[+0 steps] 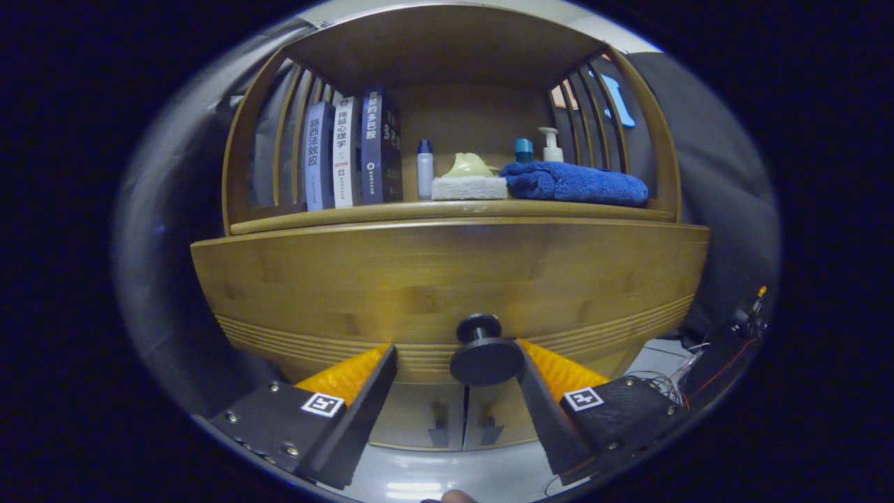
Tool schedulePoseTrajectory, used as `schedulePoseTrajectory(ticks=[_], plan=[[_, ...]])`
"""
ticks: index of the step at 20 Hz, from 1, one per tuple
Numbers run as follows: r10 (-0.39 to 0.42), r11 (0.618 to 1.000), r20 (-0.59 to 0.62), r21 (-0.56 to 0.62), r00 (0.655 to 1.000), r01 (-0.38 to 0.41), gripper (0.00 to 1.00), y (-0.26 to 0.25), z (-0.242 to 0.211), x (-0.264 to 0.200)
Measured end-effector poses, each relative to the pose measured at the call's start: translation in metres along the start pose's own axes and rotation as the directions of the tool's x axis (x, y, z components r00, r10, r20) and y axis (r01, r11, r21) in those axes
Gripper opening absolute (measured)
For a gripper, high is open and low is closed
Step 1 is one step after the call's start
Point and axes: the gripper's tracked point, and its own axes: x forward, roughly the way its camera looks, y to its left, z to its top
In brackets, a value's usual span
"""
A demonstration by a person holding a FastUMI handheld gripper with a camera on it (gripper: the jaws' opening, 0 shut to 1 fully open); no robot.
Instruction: Pull open the drawer, take out the items inside it, and place them on the countertop above the cabinet.
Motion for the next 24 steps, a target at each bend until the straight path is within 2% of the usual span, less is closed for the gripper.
schedulePoseTrajectory(ticks=[11, 19, 24], plan=[[-0.006, 1.000, -0.013, -0.002, 1.000, 0.006, 0.99, 0.003, 0.009, 0.039], [-0.003, 1.000, 0.053, 0.008, 0.999, 0.002, 0.98, 0.003, 0.011, 0.040], [0.017, 1.000, 0.001, -0.011, 1.000, -0.017, 0.98, 0.004, -0.002, 0.036]])
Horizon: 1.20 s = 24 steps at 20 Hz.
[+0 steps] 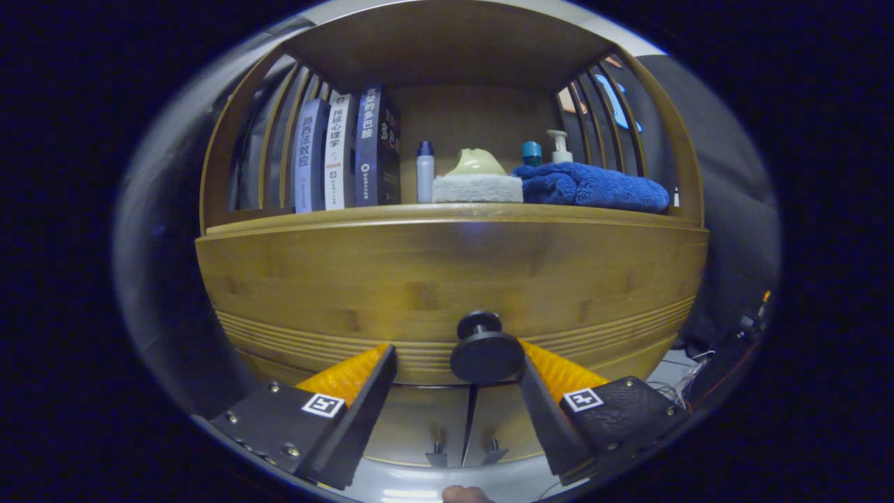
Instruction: Pull open the drawer, take out the items inside it, and place them on the countertop above the cabinet.
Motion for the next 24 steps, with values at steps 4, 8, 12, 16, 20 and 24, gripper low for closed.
schedulePoseTrajectory(ticks=[4, 8, 12, 16, 20, 24], plan=[[-0.010, 1.000, -0.029, 0.007, 1.000, 0.010, 0.98, -0.012, -0.010, -0.023], [-0.005, 1.000, -0.026, -0.025, 1.000, 0.004, 0.98, -0.011, -0.009, -0.064], [0.015, 1.000, 0.024, -0.021, 1.000, -0.014, 0.98, -0.006, 0.026, -0.123], [0.034, 0.998, 0.048, 0.051, 0.998, -0.037, 0.98, -0.004, 0.081, -0.175], [0.028, 0.998, 0.069, 0.045, 0.997, -0.031, 0.98, -0.005, 0.132, -0.213], [0.023, 1.000, 0.139, -0.012, 0.990, -0.022, 0.98, -0.003, 0.184, -0.251]])
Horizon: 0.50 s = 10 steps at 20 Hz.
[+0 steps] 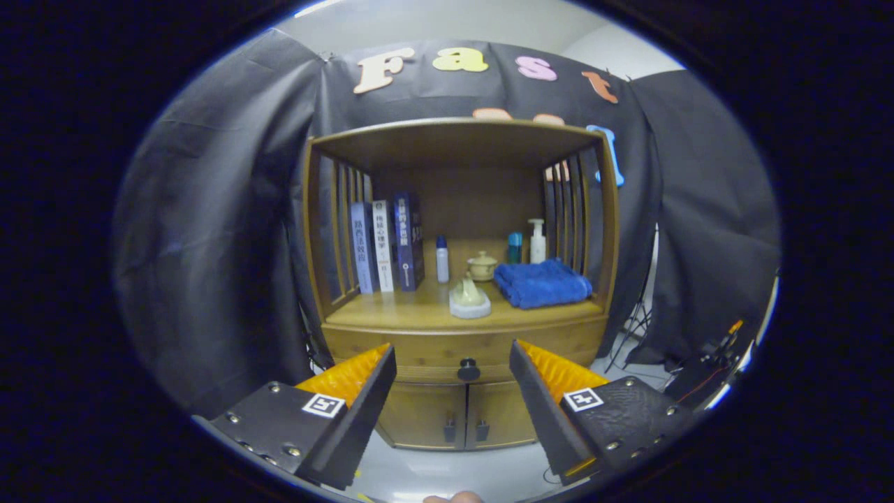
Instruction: Pull open the drawer, take out the items inside it, and place them on the countertop above the cabinet.
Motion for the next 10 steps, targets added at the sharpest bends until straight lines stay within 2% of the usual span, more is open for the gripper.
schedulePoseTrajectory(ticks=[3, 6, 10], plan=[[0.000, 0.999, 0.037, -0.038, 0.999, 0.002, 0.98, -0.001, 0.030, -0.023], [0.022, 0.999, 0.040, -0.026, 0.999, -0.021, 0.98, 0.004, 0.041, -0.040], [0.014, 1.000, 0.099, -0.013, 0.995, -0.013, 0.98, -0.003, 0.062, -0.060]])
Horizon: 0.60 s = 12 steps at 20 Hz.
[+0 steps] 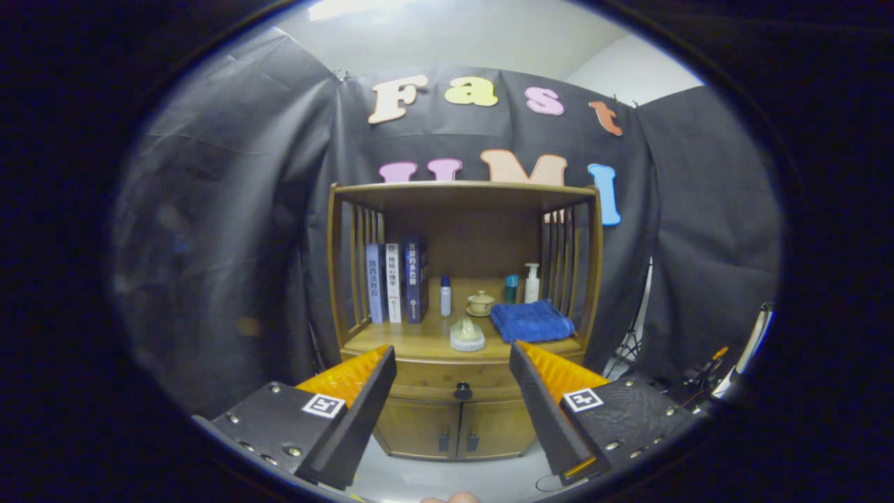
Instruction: Pull open the drawer, take out the items inside it, and place them on the countertop above the cabinet.
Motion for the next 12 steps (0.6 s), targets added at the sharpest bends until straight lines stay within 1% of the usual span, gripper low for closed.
schedulePoseTrajectory(ticks=[5, 8, 12], plan=[[0.016, 1.000, 0.019, 0.009, 1.000, -0.016, 0.98, 0.001, 0.001, -0.006], [0.014, 1.000, 0.004, 0.017, 1.000, -0.015, 0.98, 0.001, -0.011, -0.004], [0.034, 0.999, -0.032, 0.040, 0.999, -0.032, 0.98, 0.007, -0.024, 0.000]])
